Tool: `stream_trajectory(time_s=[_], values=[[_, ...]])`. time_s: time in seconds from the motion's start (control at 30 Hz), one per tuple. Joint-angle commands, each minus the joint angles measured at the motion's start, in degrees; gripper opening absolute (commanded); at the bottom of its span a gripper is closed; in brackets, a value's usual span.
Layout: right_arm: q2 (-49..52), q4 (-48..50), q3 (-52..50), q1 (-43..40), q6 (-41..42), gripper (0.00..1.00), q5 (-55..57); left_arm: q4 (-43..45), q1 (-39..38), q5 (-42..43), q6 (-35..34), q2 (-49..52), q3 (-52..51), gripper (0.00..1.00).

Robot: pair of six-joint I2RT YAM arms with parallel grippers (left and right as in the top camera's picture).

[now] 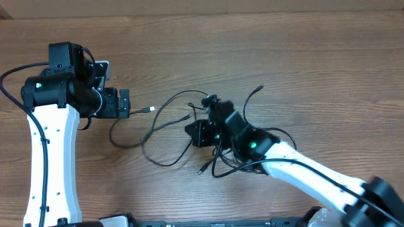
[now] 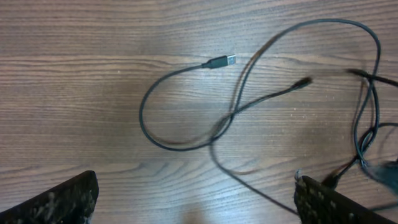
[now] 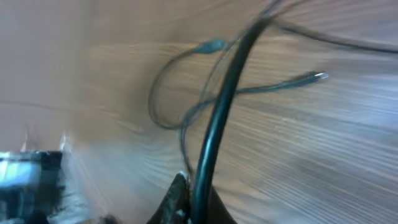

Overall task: Untangle cables
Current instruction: 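Grasp a cable with the right gripper and lift it upward, then pull the right-held cable away to the right, off the pile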

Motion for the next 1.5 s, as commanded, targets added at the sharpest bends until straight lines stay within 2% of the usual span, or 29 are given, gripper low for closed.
stream_trajectory(time_s=[0.0,0.17,0.3,0.67,0.93,1.03,1.27,1.33,1.47], values=[[-4.44,-13.79,11.69,-1.60,-11.72,0.04,7.02,0.20,-0.11,-0.28,1.51,0.09,-0.26,1.00],[-4.83,-31.69,27.10,-1.92,-18.18,0.04,16.09,0.22,-0.11,-0.31,1.51,0.09,-0.26,1.00],[-4.83,-38.47,37.33,-1.92,-20.63,0.04,21.16,0.24,0.00,-0.33,1.51,0.09,-0.26,1.00],[-4.94,-40.70,53.77,-1.95,-22.05,0.04,23.74,0.22,-0.11,-0.33,1.51,0.09,-0.26,1.00],[-5.05,-36.74,60.76,-1.95,-25.51,0.04,26.38,0.22,-0.11,-0.33,1.51,0.09,-0.26,1.00],[-5.07,-35.98,61.46,-1.95,-25.49,0.04,32.63,0.22,-0.11,-0.33,1.51,0.09,-0.26,1.00],[-5.05,-36.09,61.46,-3.34,-25.49,0.04,56.50,0.22,-0.11,-0.33,1.51,0.09,-0.26,1.00],[-5.05,-37.00,61.44,-5.03,-25.46,0.04,64.83,0.22,-0.11,-0.31,1.51,0.09,-0.26,1.00],[-5.05,-40.57,61.44,-9.90,-25.44,0.04,73.35,0.22,-0.11,-0.33,1.51,0.09,-0.26,1.00]])
